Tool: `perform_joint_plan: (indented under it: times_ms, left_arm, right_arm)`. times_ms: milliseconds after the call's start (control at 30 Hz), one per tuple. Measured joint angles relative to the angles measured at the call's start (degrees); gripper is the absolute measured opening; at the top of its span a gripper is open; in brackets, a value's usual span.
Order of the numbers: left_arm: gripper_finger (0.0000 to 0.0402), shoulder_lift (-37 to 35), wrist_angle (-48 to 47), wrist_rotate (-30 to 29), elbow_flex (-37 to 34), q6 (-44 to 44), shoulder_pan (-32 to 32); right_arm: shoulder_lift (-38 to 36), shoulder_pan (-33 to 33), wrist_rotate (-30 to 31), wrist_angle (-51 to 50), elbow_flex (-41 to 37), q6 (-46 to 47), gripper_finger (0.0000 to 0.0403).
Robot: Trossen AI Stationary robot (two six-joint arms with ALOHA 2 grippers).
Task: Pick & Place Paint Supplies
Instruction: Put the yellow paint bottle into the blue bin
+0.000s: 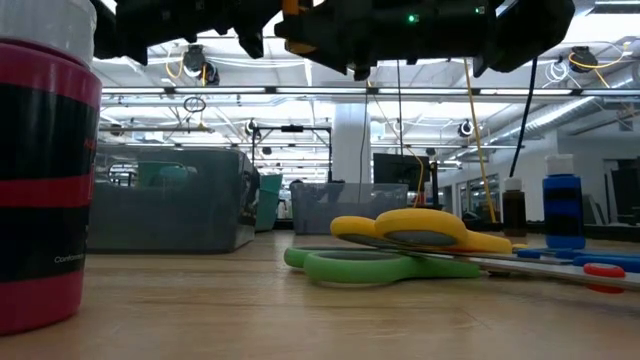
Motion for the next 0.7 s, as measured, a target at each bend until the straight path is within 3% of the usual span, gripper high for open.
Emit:
perform_joint_plan:
  times_ms: [133, 233, 300, 400, 500, 600, 700]
  left_arm:
    - [0.0132, -0.01, -0.50, -0.85, 0.00, -0.64, -0.02]
    - [0.0165, -0.25, -2.75, -1.12, 0.06, -2.55, -0.02]
    - [0.0197, -2.07, -9.06, -0.80, 1.20, -2.99, 0.23]
    - [0.0241, -6.80, -30.18, -1.54, 7.70, 0.31, 0.96]
    - [0.0274, -9.03, -56.42, -7.47, 19.18, 4.85, 1.16]
    - [0.0298, -7.24, -77.24, -14.23, 31.64, 9.21, 0.45]
    - [0.0314, -2.95, -89.77, -17.34, 42.43, 12.16, -0.65]
  right_arm:
    - [0.00, 0.60, 0.03, -0.08, 0.00, -1.43, 0.0112]
    - [0.02, 0.62, 0.07, -0.79, -0.07, -1.00, 0.0106]
    - [0.02, 0.62, 0.02, -1.36, -0.07, 0.10, 0.0106]
    - [-0.11, 0.61, 0.01, -1.81, -0.07, 1.80, 0.0106]
    - [-0.07, 0.19, 0.06, -3.22, -0.04, 2.94, 0.0111]
    - [-0.07, -0.58, 0.00, -5.14, -0.04, 4.26, 0.0119]
    - [-0.07, -1.40, -0.10, -6.72, -0.04, 5.62, 0.0114]
